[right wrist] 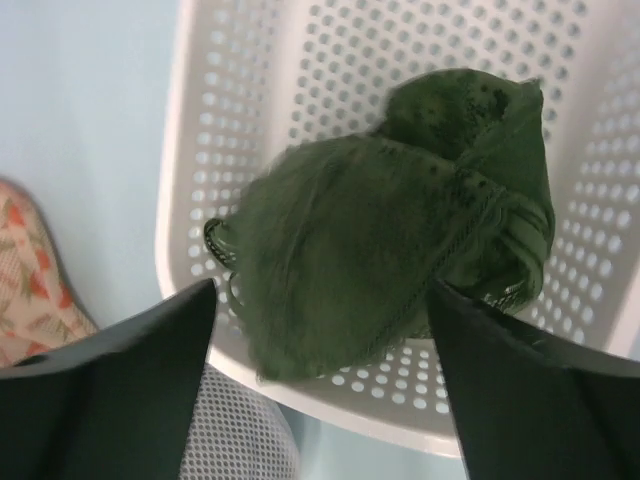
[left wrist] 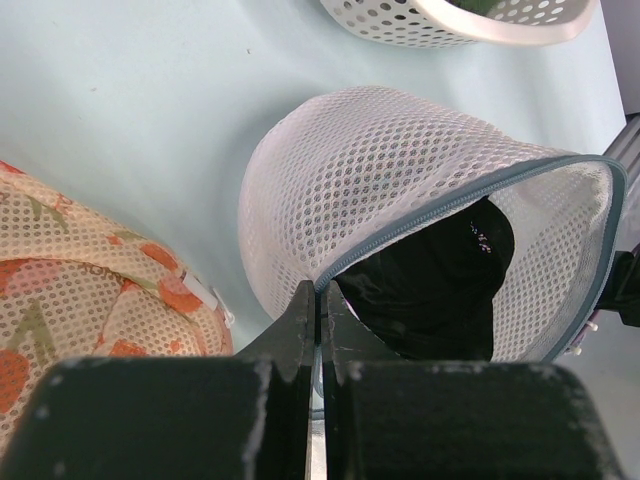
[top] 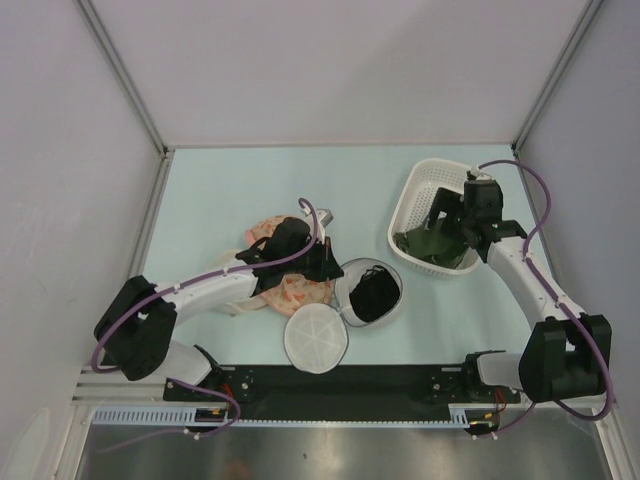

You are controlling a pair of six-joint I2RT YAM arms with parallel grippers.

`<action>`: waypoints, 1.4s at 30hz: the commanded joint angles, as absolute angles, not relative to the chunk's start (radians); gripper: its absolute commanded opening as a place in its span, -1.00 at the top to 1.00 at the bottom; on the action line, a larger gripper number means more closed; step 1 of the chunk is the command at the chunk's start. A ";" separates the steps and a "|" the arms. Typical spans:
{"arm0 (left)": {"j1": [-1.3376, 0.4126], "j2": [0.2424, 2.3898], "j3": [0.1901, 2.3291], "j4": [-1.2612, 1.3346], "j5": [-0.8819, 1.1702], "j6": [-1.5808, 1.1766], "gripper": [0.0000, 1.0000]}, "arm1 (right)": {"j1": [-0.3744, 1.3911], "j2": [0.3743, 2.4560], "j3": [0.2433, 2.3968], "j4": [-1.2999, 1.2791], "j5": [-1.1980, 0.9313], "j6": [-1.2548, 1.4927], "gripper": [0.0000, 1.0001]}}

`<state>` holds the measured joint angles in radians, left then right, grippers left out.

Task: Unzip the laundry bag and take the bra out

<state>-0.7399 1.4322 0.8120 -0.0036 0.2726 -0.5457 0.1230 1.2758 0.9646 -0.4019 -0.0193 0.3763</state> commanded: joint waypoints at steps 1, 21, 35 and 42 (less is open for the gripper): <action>-0.732 1.407 0.847 0.009 0.275 -0.525 1.00 | 0.123 1.258 1.032 -0.445 0.095 0.420 -1.00; -0.732 1.381 0.857 0.008 0.276 -0.525 1.00 | 0.325 1.068 1.170 -0.512 -0.023 0.342 -0.99; -0.730 1.361 0.841 0.008 0.273 -0.529 1.00 | 0.682 1.075 1.068 -0.270 -0.509 0.403 -0.97; -0.730 1.358 0.839 0.008 0.270 -0.531 1.00 | 0.798 1.166 1.002 -0.359 -0.447 0.403 -0.90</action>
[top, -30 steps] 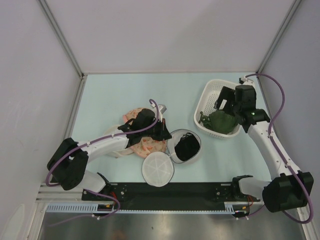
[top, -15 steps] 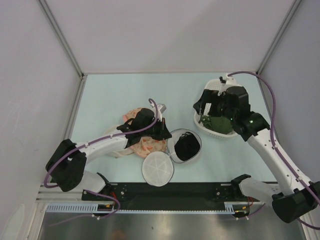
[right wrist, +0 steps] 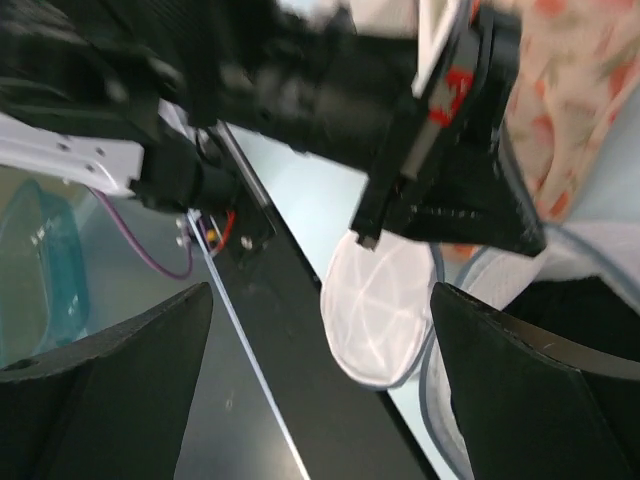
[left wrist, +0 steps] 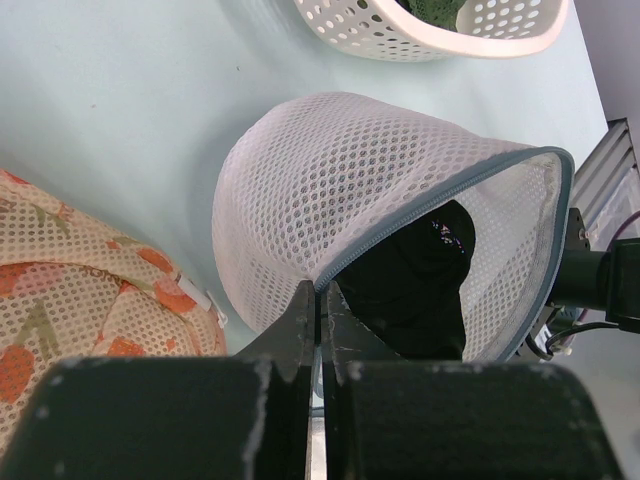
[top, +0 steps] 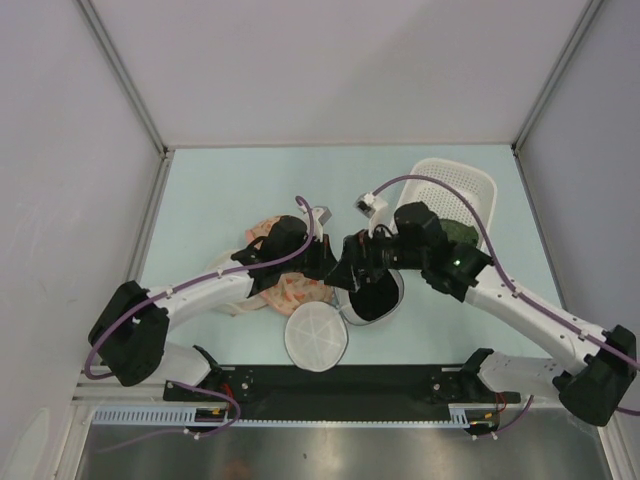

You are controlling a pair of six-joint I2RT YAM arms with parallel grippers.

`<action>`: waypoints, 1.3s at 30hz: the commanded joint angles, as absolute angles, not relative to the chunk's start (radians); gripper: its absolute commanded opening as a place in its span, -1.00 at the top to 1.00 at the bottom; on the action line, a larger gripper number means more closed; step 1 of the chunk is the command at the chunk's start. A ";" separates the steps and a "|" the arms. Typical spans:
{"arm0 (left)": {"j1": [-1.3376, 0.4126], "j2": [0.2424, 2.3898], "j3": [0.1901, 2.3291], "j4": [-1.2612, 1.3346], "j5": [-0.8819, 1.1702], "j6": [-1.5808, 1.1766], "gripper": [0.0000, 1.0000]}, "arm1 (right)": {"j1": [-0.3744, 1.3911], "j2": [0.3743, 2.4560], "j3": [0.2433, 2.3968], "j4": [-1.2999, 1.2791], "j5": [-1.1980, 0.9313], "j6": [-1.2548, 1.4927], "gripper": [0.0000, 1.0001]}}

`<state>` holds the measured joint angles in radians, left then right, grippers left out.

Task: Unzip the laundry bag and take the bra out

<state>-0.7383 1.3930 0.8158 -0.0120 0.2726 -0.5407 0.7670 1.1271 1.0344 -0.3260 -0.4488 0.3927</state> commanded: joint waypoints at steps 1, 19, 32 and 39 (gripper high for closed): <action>-0.730 1.358 0.839 0.008 0.270 -0.532 1.00 | 0.798 1.169 0.993 -0.380 -0.431 0.408 -0.89; -0.730 1.362 0.841 0.008 0.270 -0.532 1.00 | 0.842 1.285 0.939 -0.647 -0.061 0.454 -0.83; -0.729 1.362 0.841 0.008 0.267 -0.529 0.99 | 0.873 1.261 0.923 -0.704 -0.020 0.477 -0.58; -0.729 1.356 0.841 0.008 0.267 -0.529 1.00 | 0.873 1.258 0.900 -0.709 -0.032 0.477 -0.30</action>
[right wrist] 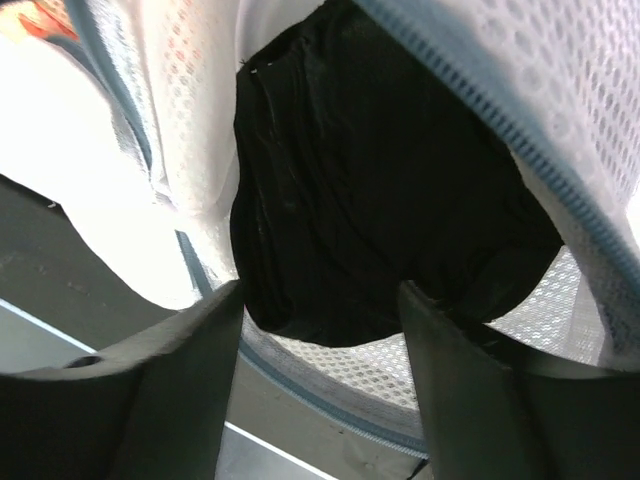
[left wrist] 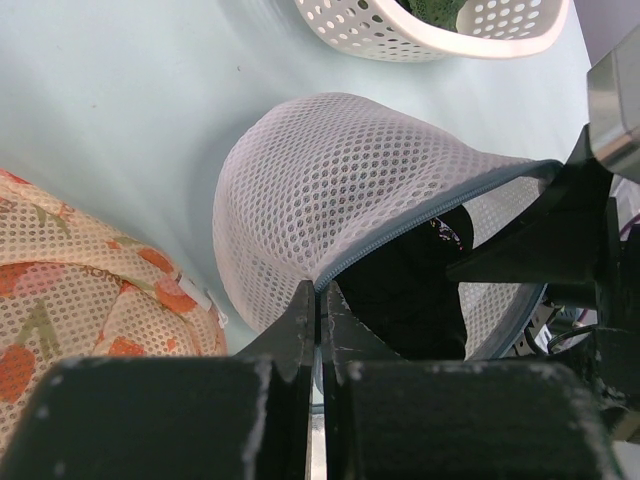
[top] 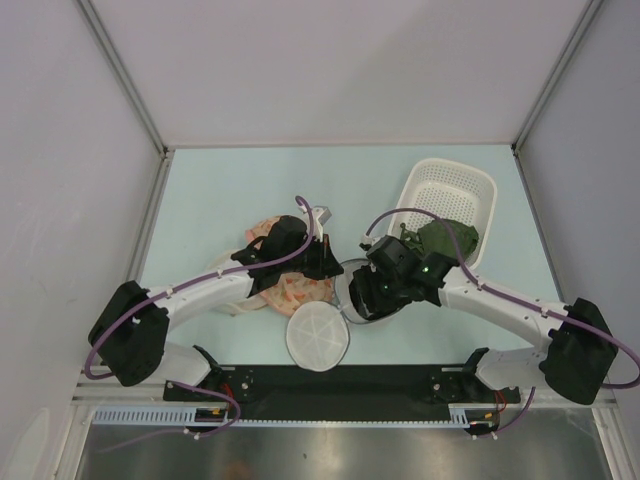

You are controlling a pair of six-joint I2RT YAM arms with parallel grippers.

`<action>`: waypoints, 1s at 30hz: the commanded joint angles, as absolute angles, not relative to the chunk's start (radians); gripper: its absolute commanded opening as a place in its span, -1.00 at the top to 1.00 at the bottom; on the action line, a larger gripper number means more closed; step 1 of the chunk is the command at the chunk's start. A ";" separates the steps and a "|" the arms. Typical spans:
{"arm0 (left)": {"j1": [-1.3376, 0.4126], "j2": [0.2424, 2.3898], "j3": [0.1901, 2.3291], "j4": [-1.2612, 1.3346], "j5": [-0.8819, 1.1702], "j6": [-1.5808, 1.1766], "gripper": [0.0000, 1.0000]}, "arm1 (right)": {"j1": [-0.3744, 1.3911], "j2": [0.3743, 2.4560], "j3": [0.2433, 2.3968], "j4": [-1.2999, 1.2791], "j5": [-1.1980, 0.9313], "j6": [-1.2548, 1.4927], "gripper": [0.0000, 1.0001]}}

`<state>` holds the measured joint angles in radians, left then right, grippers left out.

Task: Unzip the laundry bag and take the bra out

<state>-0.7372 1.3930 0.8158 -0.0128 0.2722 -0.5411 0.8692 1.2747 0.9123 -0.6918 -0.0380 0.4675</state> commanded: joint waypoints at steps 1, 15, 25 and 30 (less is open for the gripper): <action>-0.729 1.355 0.841 0.008 0.265 -0.529 1.00 | 0.874 1.258 0.899 -0.707 -0.037 0.477 -0.28; -0.727 1.350 0.844 -0.020 0.268 -0.529 1.00 | 0.876 1.278 0.908 -0.703 -0.064 0.465 0.93; -0.727 1.364 0.850 -0.008 0.305 -0.526 1.00 | 0.874 1.195 0.974 -0.707 -0.002 0.491 1.00; -0.727 1.359 0.845 -0.003 0.311 -0.526 1.00 | 0.874 1.114 0.983 -0.664 0.100 0.512 1.00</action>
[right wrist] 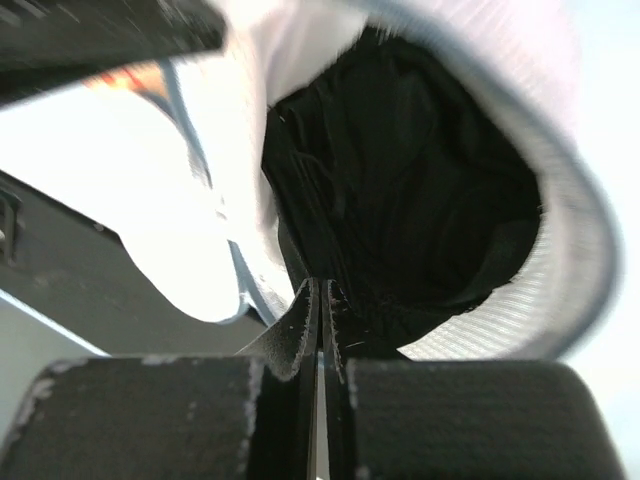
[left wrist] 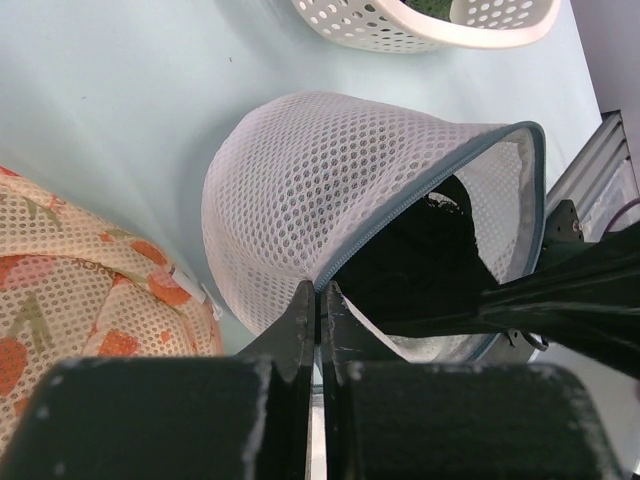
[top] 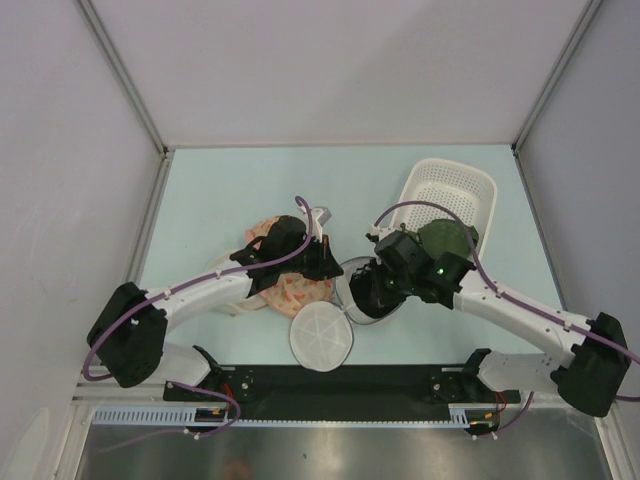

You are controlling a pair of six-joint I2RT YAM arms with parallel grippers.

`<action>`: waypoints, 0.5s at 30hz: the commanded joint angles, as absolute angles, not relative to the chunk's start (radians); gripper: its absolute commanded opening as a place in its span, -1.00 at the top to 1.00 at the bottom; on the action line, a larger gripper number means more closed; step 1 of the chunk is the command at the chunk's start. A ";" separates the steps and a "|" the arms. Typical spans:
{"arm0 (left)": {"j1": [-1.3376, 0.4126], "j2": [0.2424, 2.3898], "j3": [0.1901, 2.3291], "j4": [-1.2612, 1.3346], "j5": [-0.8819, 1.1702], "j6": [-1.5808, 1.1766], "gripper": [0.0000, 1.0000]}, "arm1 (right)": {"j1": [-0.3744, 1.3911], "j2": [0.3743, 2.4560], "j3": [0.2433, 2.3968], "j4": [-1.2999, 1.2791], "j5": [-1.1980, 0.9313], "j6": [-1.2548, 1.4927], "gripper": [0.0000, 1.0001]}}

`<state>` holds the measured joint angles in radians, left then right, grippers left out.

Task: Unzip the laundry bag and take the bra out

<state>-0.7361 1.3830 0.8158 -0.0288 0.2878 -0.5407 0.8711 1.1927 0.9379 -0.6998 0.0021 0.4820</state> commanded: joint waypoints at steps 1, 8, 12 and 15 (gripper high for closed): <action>-0.729 1.359 0.844 -0.005 0.313 -0.526 1.00 | 0.871 1.102 0.979 -0.651 0.116 0.518 1.00; -0.729 1.368 0.844 -0.003 0.319 -0.531 1.00 | 0.847 1.037 0.962 -0.563 0.068 0.535 1.00; -0.729 1.382 0.844 -0.003 0.321 -0.537 0.99 | 0.830 1.000 0.969 -0.560 0.015 0.541 1.00; -0.729 1.394 0.844 -0.003 0.321 -0.545 1.00 | 0.815 0.959 0.979 -0.554 -0.052 0.546 1.00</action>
<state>-0.7353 1.3857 0.8158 -0.0280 0.3000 -0.5415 0.8337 1.0203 0.9409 -0.6060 0.0273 0.5266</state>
